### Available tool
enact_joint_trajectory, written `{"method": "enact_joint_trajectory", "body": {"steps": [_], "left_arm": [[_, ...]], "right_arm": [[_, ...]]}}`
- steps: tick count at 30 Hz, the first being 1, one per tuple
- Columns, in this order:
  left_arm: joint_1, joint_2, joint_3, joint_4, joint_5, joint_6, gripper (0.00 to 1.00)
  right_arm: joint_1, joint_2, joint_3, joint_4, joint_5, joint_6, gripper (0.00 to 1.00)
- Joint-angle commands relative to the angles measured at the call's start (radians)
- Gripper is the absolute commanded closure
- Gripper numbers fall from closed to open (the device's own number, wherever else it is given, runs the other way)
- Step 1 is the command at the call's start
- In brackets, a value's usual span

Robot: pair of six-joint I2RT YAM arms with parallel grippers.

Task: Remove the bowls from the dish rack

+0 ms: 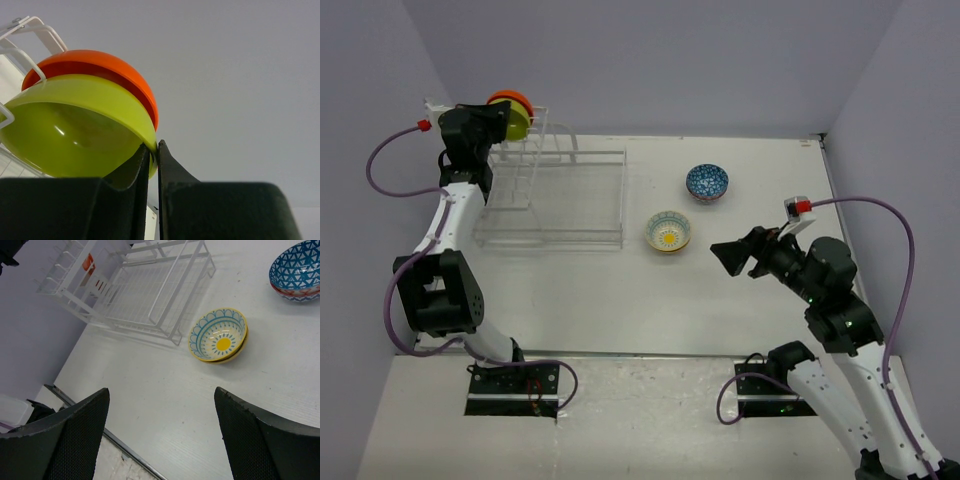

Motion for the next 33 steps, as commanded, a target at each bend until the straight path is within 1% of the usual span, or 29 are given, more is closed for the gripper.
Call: {"method": "enact_joint_trajectory", "body": {"steps": [1,7,12,20,25,33], "left_arm": [[0.022,-0.02,0.01,0.046,-0.027,0.003,1.0],[0.022,-0.072,-0.002,0.08,-0.025,0.006,1.0],[0.022,-0.081,-0.015,0.144,-0.005,-0.007,1.0],[0.022,-0.112,-0.054,0.183,0.027,-0.038,1.0],[0.022,-0.161,-0.091,0.186,0.028,-0.05,1.0],[0.024,-0.217,-0.117,0.141,0.038,-0.061,1.0]], "right_arm": [[0.001,-0.011,0.007,0.017,-0.017,-0.007,0.15],[0.001,-0.01,0.001,0.026,-0.02,-0.004,0.15],[0.001,-0.011,-0.007,0.025,-0.024,-0.006,0.15],[0.001,-0.017,-0.007,0.019,-0.007,-0.021,0.15],[0.0,-0.008,-0.006,0.025,-0.008,-0.022,0.15],[0.001,0.001,0.001,0.017,-0.02,-0.036,0.15]]}}
